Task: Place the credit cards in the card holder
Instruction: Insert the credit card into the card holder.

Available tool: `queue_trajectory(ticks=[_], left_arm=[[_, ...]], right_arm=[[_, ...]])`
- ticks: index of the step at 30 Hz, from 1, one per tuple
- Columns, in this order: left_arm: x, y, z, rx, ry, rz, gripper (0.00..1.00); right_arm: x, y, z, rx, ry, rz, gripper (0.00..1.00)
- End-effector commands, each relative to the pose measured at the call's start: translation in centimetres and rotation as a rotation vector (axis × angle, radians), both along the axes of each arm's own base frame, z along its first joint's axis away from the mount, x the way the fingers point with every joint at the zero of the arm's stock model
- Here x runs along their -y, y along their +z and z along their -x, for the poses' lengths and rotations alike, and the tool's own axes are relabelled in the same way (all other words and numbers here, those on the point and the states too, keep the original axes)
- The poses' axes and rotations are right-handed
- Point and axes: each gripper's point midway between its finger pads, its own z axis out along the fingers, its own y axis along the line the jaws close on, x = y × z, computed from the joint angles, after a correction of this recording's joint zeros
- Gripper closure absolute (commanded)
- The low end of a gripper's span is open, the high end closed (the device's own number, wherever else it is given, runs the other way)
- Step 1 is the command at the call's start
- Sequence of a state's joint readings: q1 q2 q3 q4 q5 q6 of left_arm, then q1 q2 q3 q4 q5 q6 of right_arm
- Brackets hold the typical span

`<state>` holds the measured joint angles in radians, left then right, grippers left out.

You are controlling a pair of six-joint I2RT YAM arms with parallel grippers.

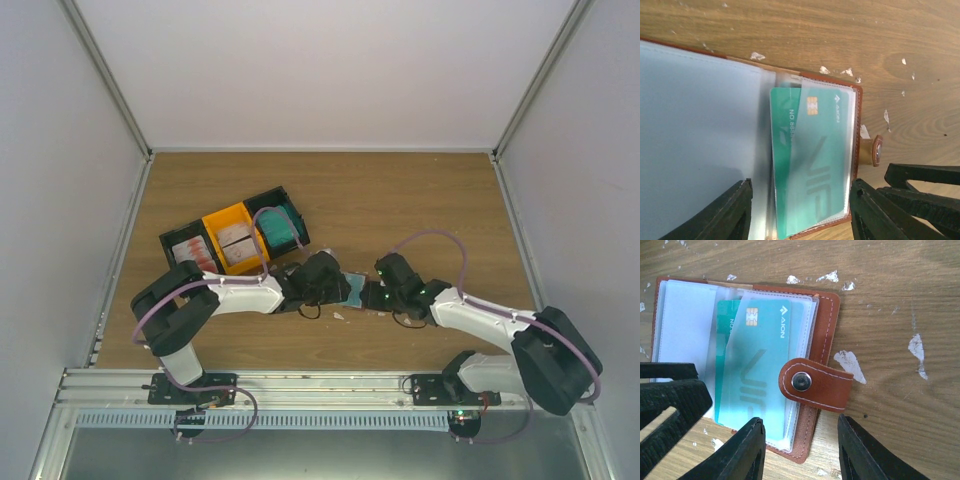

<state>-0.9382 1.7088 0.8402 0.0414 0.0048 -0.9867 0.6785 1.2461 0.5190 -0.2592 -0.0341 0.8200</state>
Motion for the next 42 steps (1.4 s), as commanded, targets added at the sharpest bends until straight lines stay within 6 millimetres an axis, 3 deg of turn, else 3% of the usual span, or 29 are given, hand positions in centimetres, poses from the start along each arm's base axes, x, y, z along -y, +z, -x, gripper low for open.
queue_trajectory(ticks=[1,9,11,14,20,29,38,42], left_arm=[[-0.8,1.7,-1.2,0.068,0.032,-0.056,0.49],[0.1,0.7,-2.5,0.061,-0.002,-0.086,0.74],[0.1,0.2,-2.8,0.048,0.000,-0.102,0.73],[0.6,-0.1,-3.0,0.044,-0.010,-0.092,0.61],[0.6,-0.7,-3.2,0.032,-0.007,-0.117,0.57],[2.2,-0.6,-3.2,0.055,-0.079,-0.096,0.79],[3.6,0.0,-2.8,0.098,-0.187,-0.076,0.80],[2.8,1.3,-3.2,0.146,-0.188,-0.114,0.73]], right_arm=[[-0.1,-0.7,0.2,-0.018,0.000,-0.015,0.58],[-0.2,-2.1,0.4,-0.052,0.005,-0.002,0.66],[-0.3,-2.4,0.5,-0.058,0.012,-0.003,0.67],[-0.4,-2.6,0.5,-0.064,0.015,-0.008,0.67],[-0.4,-2.8,0.5,-0.068,0.015,-0.003,0.67],[-0.3,-2.8,0.5,-0.067,0.018,0.000,0.67],[-0.5,-2.5,0.1,-0.050,0.027,0.005,0.67],[0.1,-1.9,-0.3,-0.028,0.004,0.028,0.67]])
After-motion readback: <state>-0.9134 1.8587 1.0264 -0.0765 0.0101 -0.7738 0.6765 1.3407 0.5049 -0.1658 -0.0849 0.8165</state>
